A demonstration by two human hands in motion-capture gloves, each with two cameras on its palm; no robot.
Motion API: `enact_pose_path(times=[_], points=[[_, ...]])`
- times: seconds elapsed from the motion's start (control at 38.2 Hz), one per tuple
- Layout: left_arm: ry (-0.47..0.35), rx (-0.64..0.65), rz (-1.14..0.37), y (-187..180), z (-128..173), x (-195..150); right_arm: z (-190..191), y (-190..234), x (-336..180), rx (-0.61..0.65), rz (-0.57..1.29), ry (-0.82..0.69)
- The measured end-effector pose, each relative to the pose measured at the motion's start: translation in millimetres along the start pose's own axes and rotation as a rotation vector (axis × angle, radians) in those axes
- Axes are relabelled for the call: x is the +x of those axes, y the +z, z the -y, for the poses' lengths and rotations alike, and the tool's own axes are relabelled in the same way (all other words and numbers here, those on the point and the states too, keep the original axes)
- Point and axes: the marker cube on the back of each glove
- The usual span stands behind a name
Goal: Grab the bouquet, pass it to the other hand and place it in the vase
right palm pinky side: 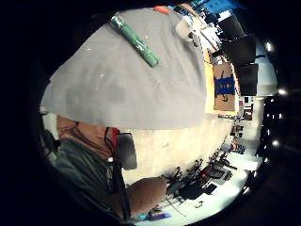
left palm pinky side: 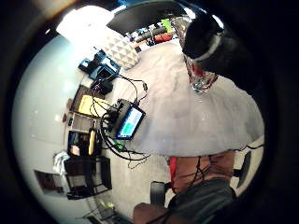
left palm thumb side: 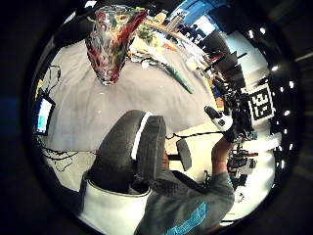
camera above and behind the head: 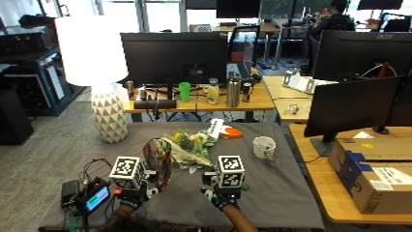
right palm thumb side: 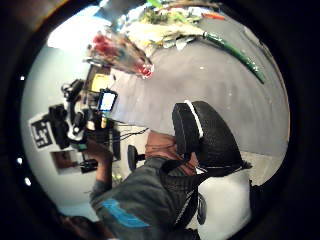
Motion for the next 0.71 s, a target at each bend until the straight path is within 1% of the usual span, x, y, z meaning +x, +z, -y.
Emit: enact_pose_path(times=[0.16, 0.37, 0.45, 0.55, 0.71], points=[[0.004, 0.010, -0.020, 2, 0, 4, 0, 0, -3, 0.003, 0.002, -0.005], [-0.013, -0.027, -0.009, 2, -5, 1, 1, 5, -5, -0.023, 0.004, -0.007], [-0.013, -0.017, -0.012, 0, -5, 2, 3, 6, -6, -0.013, -0.002, -0.015], [-0.013, 0.008, -0.007, 5, 2, -3, 5, 4, -9, 0.006, 0.000, -0.038], [-0.013, 0.006, -0.001, 3, 2, -2, 11, 8, -4, 0.006, -0.011, -0.049]])
